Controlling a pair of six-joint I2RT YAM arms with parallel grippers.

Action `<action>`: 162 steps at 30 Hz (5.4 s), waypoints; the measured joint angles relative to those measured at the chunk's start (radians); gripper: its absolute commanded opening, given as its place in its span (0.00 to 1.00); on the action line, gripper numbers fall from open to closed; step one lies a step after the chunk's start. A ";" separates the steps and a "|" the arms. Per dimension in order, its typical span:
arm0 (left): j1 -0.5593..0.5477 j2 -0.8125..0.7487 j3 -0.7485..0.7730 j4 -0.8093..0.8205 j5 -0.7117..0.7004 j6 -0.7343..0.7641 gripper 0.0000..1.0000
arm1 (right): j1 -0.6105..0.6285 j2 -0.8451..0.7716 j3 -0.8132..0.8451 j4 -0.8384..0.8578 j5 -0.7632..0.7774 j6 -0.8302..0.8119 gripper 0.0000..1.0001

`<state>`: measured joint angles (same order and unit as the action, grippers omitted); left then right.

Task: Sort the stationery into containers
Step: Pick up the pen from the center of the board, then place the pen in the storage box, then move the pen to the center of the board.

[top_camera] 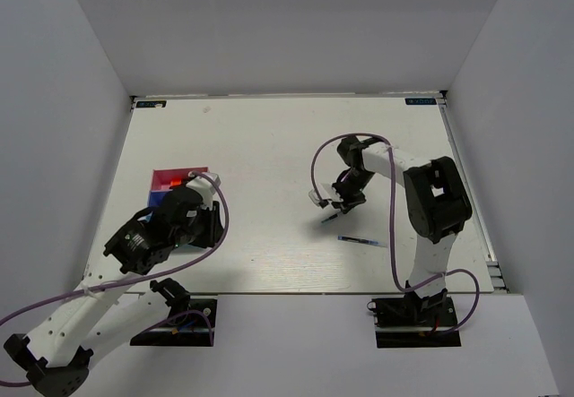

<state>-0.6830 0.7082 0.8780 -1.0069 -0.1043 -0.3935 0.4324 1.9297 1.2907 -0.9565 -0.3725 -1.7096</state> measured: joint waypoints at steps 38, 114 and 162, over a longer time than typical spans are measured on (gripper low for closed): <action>0.000 0.004 0.088 -0.032 0.017 0.017 0.36 | 0.058 -0.051 0.159 0.014 -0.201 0.557 0.00; -0.078 0.283 0.228 0.189 0.505 0.314 1.00 | -0.013 -0.176 0.281 0.354 0.013 1.615 0.72; -0.473 1.568 0.988 0.222 0.298 0.778 0.60 | -0.774 -0.749 -0.324 0.280 -0.423 1.500 0.16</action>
<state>-1.1564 2.2761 1.8664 -0.7849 0.1940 0.3847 -0.3416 1.1805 0.9665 -0.6769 -0.7956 -0.2092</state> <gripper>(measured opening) 0.602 0.156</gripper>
